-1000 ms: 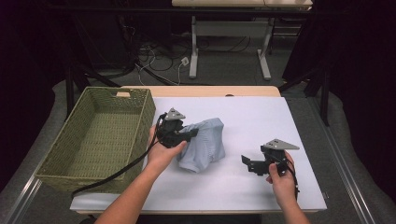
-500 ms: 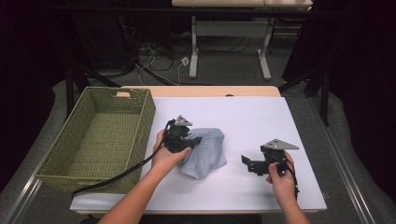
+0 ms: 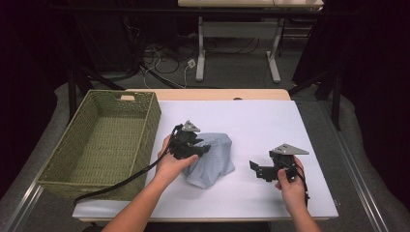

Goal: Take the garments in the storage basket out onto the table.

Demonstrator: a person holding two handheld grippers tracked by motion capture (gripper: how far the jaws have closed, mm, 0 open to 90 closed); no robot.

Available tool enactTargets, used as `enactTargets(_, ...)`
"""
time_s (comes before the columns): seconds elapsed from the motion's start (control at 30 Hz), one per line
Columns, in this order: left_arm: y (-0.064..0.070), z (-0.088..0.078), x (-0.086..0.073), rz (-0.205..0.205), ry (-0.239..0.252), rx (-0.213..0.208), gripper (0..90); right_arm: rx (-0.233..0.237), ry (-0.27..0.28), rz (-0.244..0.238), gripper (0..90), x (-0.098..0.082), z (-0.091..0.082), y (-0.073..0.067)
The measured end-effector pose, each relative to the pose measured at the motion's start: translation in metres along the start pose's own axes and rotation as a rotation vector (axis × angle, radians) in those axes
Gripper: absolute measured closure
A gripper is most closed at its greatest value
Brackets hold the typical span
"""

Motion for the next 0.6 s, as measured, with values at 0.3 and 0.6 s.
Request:
enactTargets(0.3, 0.000, -0.010, 0.004, -0.013, 0.007, 0.007, 43.7, -0.001, -0.006, -0.001, 9.6, 0.000, 0.001, 0.001)
enactTargets(0.6, 0.002, -0.024, 0.010, 0.082, 0.029, 0.090, 42.7, 0.004, -0.005, 0.001, 9.7, 0.001, 0.001, 0.000)
Point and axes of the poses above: each handheld gripper's, and its own axes: z roughly forward along the jaws, x roughly out of its top, y roughly to its right, the point moved 4 cm from there along z, roughly forward along the jaws, and after that the axes turned 3 degrees about -y, right-handed, at the moved point
